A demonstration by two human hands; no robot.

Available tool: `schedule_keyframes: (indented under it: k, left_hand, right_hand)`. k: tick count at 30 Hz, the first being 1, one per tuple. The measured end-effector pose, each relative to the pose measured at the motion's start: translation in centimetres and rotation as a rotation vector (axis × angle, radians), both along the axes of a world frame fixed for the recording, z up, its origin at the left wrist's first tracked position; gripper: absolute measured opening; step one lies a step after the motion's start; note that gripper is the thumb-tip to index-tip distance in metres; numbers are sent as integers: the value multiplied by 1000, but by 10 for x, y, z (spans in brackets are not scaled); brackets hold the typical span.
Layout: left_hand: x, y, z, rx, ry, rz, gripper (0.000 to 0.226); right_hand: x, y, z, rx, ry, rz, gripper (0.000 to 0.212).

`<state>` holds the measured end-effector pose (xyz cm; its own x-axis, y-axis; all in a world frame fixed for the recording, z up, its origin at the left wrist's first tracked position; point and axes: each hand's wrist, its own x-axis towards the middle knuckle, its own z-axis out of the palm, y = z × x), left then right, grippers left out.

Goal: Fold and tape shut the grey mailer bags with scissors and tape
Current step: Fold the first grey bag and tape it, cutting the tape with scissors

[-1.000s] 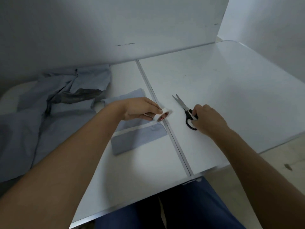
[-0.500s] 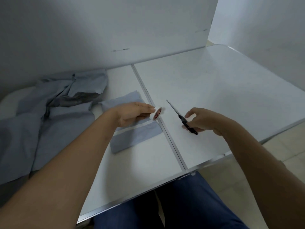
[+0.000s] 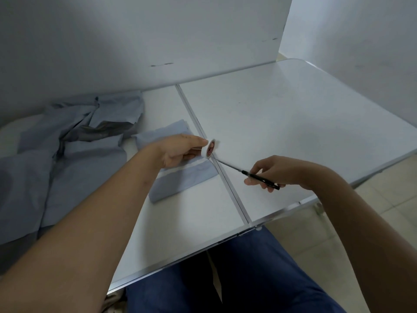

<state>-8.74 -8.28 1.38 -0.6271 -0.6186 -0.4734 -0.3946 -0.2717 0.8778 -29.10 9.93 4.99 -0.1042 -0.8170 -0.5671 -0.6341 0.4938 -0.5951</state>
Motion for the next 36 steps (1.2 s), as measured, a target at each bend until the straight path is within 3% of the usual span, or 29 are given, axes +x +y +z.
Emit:
schedule_keyframes:
  k: [8, 15, 22, 26, 31, 34, 36]
  left_hand:
    - [-11, 6, -3, -45, 14, 69, 23]
    - [-8, 8, -10, -226, -77, 75, 42]
    - [-7, 17, -9, -235, -9, 129, 36]
    - [-5, 18, -9, -236, -9, 124, 30]
    - [-4, 19, -9, -265, -32, 130, 28]
    - [-4, 20, -10, -377, -79, 121, 27]
    - [1, 20, -11, -588, -151, 163, 23]
  right_hand:
    - [8, -5, -4, -27, 91, 63, 32]
    - [-11, 6, 2, -57, -29, -15, 29]
    - [3, -26, -29, -491, -222, -428, 28]
    - [28, -66, -47, -628, -249, -427, 33]
    - [44, -98, -61, -661, -112, -314, 35]
    - [42, -103, -68, -668, -76, -364, 37]
    - [41, -105, -71, -693, -58, -380, 38]
